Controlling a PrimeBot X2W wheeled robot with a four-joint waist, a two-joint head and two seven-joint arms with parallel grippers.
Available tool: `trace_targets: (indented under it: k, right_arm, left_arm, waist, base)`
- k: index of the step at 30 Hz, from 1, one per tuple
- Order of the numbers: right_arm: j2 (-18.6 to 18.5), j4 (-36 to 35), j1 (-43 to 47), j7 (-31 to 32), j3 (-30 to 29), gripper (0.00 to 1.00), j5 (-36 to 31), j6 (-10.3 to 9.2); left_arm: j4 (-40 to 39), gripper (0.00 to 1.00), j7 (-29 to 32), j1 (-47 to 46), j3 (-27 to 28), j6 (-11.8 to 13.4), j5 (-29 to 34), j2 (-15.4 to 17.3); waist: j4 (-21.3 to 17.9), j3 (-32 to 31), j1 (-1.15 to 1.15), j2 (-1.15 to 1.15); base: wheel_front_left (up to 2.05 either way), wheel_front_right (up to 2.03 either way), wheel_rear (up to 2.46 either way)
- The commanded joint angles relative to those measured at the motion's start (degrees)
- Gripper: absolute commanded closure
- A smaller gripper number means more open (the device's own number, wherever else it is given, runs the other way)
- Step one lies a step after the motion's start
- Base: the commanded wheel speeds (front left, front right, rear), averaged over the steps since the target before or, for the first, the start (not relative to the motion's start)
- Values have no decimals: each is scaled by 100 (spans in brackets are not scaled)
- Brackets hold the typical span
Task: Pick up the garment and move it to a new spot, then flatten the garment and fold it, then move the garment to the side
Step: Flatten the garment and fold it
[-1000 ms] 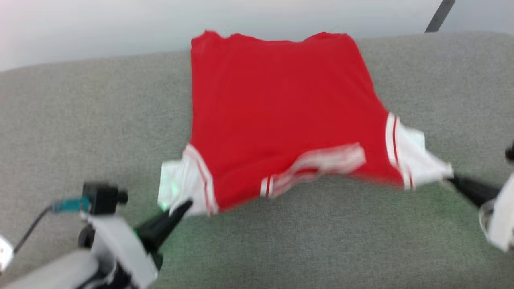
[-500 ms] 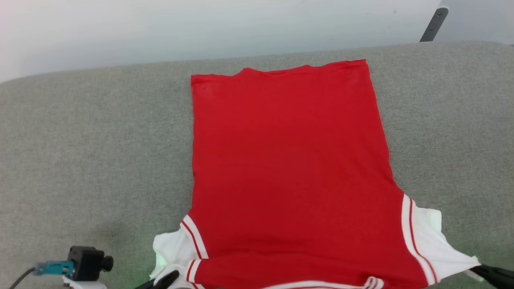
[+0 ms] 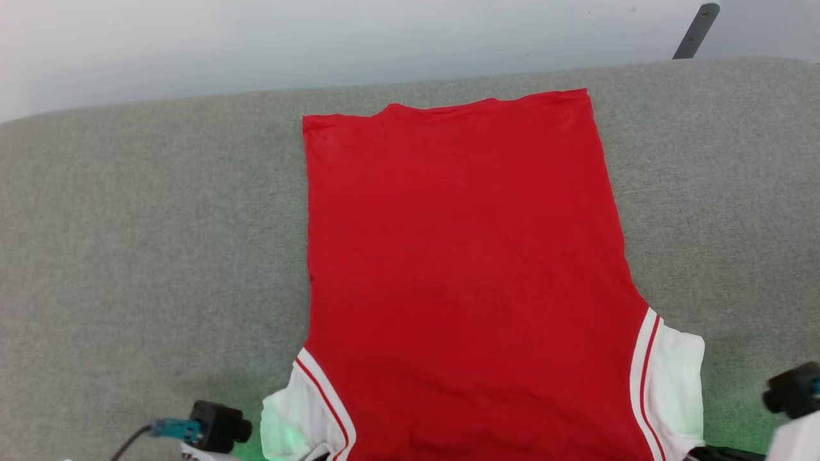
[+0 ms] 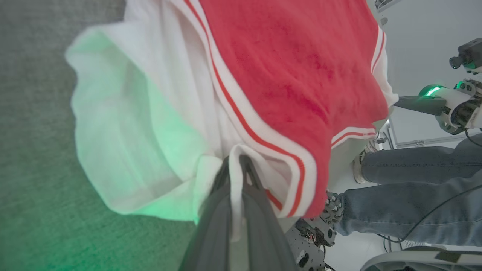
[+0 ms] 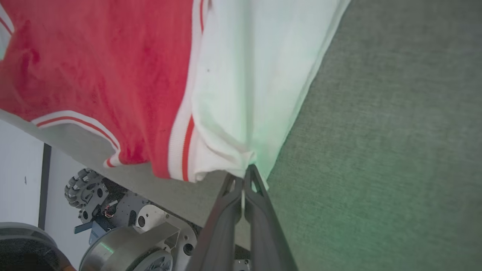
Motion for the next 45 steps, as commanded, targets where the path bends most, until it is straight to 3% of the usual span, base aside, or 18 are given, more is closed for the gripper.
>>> trace_targets:
  k: [1, 13, 14, 15, 16, 23, 27, 28, 30, 34, 39, 45]
  right_arm:
    - [195, 172, -72, 93, -59, 100, -186, -4]
    - [1507, 1463, -124, 290, -381, 100, -1724, -51]
    - [1566, 1516, -140, 262, -450, 89, -1807, -54]
    - [1604, 1559, -161, 266, -513, 24, -1889, -56]
    - [1637, 1567, -180, 276, -582, 0, -1951, -63]
    - [1364, 798, 53, 447, -1530, 0, -2226, -51]
    - [1114, -310, 433, 1182, -2253, 0, -1954, -5]
    - [1114, -310, 433, 1182, -2253, 0, -1954, -5]
    - [918, -807, 520, 1604, -2723, 0, -1776, -5]
    - [964, -1169, 219, 2124, -3815, 0, -1648, -5]
    - [1559, -675, -1130, 2489, -4344, 0, -2373, -4]
    - [2556, 1033, -3129, 2756, -4215, 0, -3549, -5]
  left_arm:
    - [150, 100, 13, 55, -13, -42, 47, -143]
    - [952, 100, 98, 64, -43, -131, 130, -674]
    - [997, 100, 103, 33, -43, -127, 131, -690]
    - [1037, 100, 109, 7, -37, -130, 131, -695]
    - [1065, 100, 112, -21, -35, -130, 136, -700]
    - [1002, 100, 2, -115, 13, -150, 146, -722]
    - [892, 100, -25, -174, 7, -156, 249, -745]
    - [892, 100, -25, -174, 7, -156, 249, -745]
    - [835, 100, 0, -218, 4, -157, 328, -772]
    - [709, 100, 50, -364, -1, -160, 478, -854]
    - [580, 100, 86, -609, 8, -161, 643, -1042]
    - [465, 100, 119, -881, -4, -174, 690, -1263]
  waist:
    - [6, 4, 0, 0]
    - [-29, 134, 0, 0]
    - [-41, 145, 0, 0]
    - [-61, 160, 0, 0]
    - [-79, 174, 0, 0]
    - [-120, 300, 0, 0]
    - [-36, 421, 0, 0]
    - [-36, 421, 0, 0]
    - [44, 493, 0, 0]
    - [259, 649, 0, 0]
    - [602, 913, 0, 0]
    - [1046, 1365, 0, 0]
  base:
    - [0, 0, 0]
    - [0, 0, 0]
    - [0, 0, 0]
    - [0, 0, 0]
    - [0, 0, 0]
    - [0, 0, 0]
    - [0, 0, 0]
    - [0, 0, 0]
    - [0, 0, 0]
    - [0, 0, 0]
    - [0, 0, 0]
    - [0, 0, 0]
